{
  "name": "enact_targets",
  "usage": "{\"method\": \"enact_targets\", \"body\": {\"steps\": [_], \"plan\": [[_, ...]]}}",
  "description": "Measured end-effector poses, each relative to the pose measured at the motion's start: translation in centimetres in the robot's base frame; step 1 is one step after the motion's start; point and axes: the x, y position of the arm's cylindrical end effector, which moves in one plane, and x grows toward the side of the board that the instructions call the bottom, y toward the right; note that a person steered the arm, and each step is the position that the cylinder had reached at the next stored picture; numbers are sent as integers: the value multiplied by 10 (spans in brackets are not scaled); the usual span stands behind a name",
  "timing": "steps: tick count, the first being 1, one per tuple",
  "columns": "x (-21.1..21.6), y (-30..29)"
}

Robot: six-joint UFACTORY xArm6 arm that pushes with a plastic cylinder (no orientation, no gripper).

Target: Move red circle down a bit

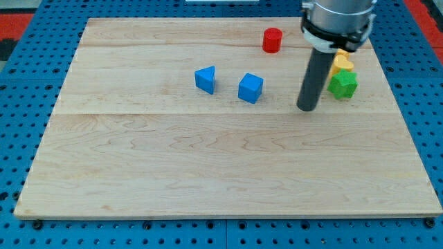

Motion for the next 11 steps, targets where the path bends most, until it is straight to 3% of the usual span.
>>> {"method": "enact_targets", "body": {"steps": [2, 5, 6, 7, 11], "plan": [[-54, -7], [-145, -97], [-174, -101], [-191, -90], [-187, -55]]}}
